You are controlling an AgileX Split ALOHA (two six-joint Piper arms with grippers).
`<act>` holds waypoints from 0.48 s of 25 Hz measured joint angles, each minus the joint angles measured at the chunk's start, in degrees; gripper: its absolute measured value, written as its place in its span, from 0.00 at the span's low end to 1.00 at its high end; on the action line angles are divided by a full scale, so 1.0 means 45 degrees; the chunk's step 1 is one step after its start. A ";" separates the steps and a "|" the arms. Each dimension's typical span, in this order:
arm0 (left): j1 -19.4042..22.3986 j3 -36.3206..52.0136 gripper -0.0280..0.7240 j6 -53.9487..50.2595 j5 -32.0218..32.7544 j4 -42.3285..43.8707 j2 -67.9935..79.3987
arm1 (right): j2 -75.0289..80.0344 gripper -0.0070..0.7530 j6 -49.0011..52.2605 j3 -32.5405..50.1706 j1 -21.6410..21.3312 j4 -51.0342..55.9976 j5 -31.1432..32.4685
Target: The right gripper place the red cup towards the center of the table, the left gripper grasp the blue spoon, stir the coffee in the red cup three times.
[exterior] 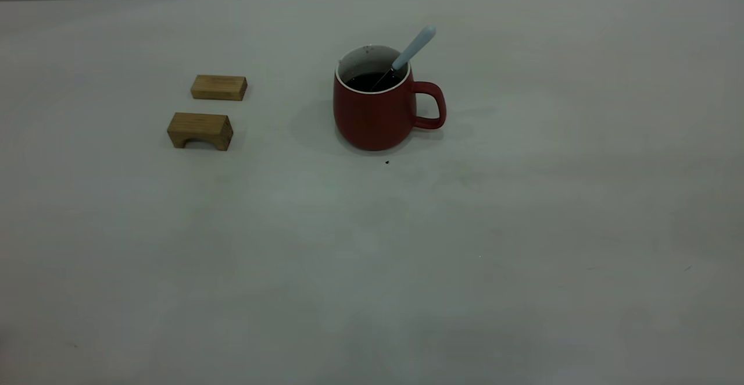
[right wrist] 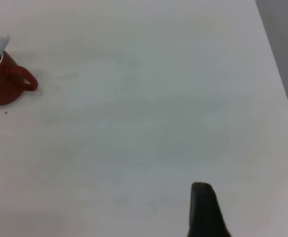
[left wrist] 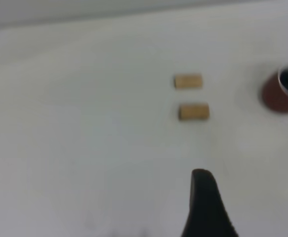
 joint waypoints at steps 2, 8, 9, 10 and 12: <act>-0.0029 0.1711 0.76 0.0000 -0.0326 -0.0027 -0.1274 | 0.0000 0.68 0.0000 0.0000 0.0000 0.0000 0.0000; -0.1130 0.5607 0.76 -0.0146 -0.0856 0.0101 -0.4375 | 0.0000 0.68 0.0000 0.0000 0.0000 0.0000 0.0000; -0.1225 0.6037 0.76 -0.0265 -0.0951 0.0117 -0.4873 | 0.0000 0.68 0.0000 0.0000 0.0000 0.0000 0.0000; -0.1260 0.6363 0.76 -0.0414 -0.0951 0.0205 -0.5352 | 0.0000 0.68 0.0000 0.0000 0.0000 0.0000 0.0000; -0.1302 0.6806 0.76 -0.0792 -0.0934 0.0415 -0.6174 | 0.0000 0.68 0.0000 0.0000 0.0000 0.0000 0.0000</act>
